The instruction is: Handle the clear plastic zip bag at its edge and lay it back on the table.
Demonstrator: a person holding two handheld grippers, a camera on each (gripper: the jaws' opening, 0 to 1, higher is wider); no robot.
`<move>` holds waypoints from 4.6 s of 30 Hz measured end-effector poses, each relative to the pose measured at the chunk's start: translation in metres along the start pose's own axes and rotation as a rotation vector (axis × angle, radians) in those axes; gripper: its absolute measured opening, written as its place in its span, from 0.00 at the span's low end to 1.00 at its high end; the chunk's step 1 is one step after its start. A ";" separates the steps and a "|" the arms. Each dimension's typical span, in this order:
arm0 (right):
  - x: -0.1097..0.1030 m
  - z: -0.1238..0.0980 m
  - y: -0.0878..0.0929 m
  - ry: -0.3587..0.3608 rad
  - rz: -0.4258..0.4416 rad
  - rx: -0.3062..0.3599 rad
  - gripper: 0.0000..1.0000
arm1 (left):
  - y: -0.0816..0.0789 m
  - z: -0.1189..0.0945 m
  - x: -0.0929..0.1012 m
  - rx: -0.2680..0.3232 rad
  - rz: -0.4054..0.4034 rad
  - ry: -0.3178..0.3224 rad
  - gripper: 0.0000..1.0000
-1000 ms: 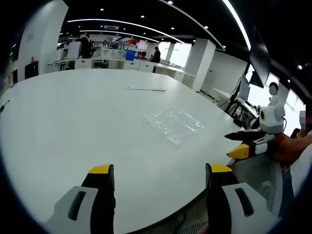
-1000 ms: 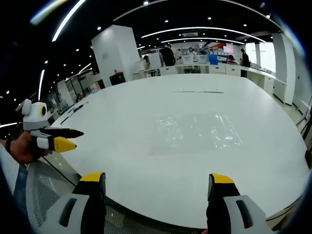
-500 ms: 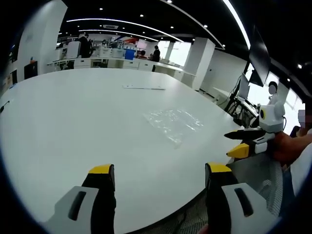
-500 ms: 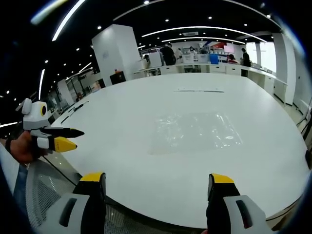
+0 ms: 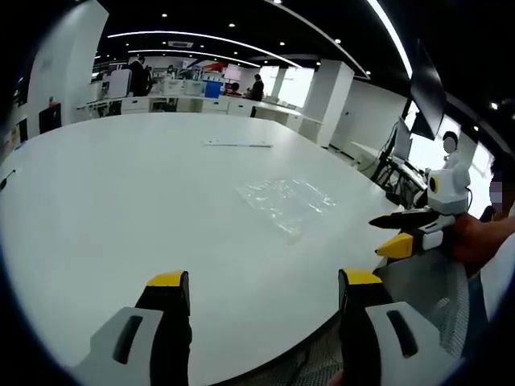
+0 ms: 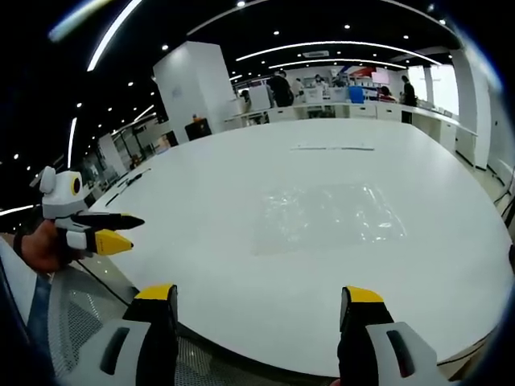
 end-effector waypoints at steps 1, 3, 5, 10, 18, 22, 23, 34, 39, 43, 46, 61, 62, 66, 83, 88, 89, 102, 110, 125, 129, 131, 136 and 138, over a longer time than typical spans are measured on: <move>0.001 0.000 0.000 -0.001 0.006 0.001 0.83 | 0.000 0.000 0.000 0.000 0.000 0.000 0.75; 0.000 0.001 0.001 -0.008 0.017 -0.003 0.82 | 0.001 0.000 0.000 -0.003 0.004 -0.001 0.75; -0.005 0.002 0.002 -0.026 0.025 -0.012 0.82 | 0.001 0.000 0.001 -0.006 0.011 -0.002 0.74; -0.010 0.007 0.003 -0.052 0.014 -0.027 0.80 | 0.003 0.001 0.002 -0.012 0.037 -0.008 0.74; -0.006 0.014 0.003 -0.066 0.023 -0.040 0.76 | 0.002 0.001 0.001 -0.017 0.060 -0.024 0.73; -0.001 0.022 0.004 -0.080 -0.023 -0.068 0.75 | 0.003 0.001 0.002 -0.018 0.071 -0.025 0.73; 0.000 0.023 0.003 -0.081 -0.027 -0.069 0.75 | 0.003 0.001 0.002 -0.018 0.074 -0.025 0.73; 0.013 0.050 -0.014 -0.088 -0.094 -0.083 0.68 | 0.002 0.002 -0.001 -0.012 0.069 -0.025 0.73; 0.008 0.061 -0.019 -0.103 -0.117 -0.090 0.68 | 0.002 0.002 -0.001 -0.012 0.070 -0.025 0.72; 0.006 0.068 -0.021 -0.113 -0.138 -0.100 0.67 | 0.002 0.003 -0.003 -0.011 0.068 -0.025 0.72; 0.005 0.073 -0.024 -0.114 -0.162 -0.103 0.63 | 0.002 0.002 -0.002 -0.011 0.069 -0.024 0.71; 0.004 0.104 -0.030 -0.127 -0.218 -0.127 0.58 | 0.003 0.001 0.001 -0.023 0.063 -0.030 0.70; 0.004 0.107 -0.031 -0.127 -0.219 -0.128 0.58 | 0.003 0.001 0.001 -0.022 0.063 -0.030 0.70; 0.004 0.113 -0.030 -0.121 -0.230 -0.138 0.57 | 0.003 0.001 0.000 -0.025 0.062 -0.030 0.70; 0.009 0.130 -0.027 -0.090 -0.263 -0.156 0.43 | 0.006 0.003 -0.001 -0.032 0.052 -0.025 0.67; 0.009 0.134 -0.026 -0.094 -0.289 -0.169 0.43 | 0.005 0.003 0.000 -0.032 0.047 -0.024 0.67; 0.008 0.134 -0.026 -0.099 -0.291 -0.169 0.43 | 0.005 0.002 0.002 -0.032 0.046 -0.024 0.67; 0.011 0.141 -0.017 -0.098 -0.298 -0.184 0.35 | 0.006 0.003 0.001 -0.042 0.038 -0.016 0.64; 0.014 0.144 -0.016 -0.097 -0.296 -0.188 0.29 | 0.007 0.004 0.001 -0.047 0.038 -0.014 0.63; 0.020 0.152 -0.014 -0.091 -0.339 -0.184 0.17 | 0.007 0.004 0.001 -0.047 0.035 -0.013 0.62; 0.021 0.148 -0.016 -0.078 -0.356 -0.195 0.12 | 0.007 0.004 0.002 -0.047 0.036 -0.012 0.61; 0.022 0.149 -0.016 -0.077 -0.350 -0.201 0.11 | 0.007 0.004 0.003 -0.047 0.036 -0.011 0.61; 0.023 0.145 -0.014 -0.070 -0.377 -0.216 0.06 | 0.006 0.003 0.004 -0.046 0.037 -0.010 0.61; 0.025 0.145 -0.014 -0.067 -0.378 -0.220 0.04 | 0.005 0.003 0.004 -0.044 0.036 -0.009 0.61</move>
Point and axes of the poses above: the point that each gripper's makers call its tool centre point, and the gripper's own axes: z roughly forward along the fingers, x roughly to its right, y roughly out of its underside, the point moved 1 cm from there along -z, roughly backward along the fingers, and after that the axes turned 15 degrees about -z, right-handed, at the moved point
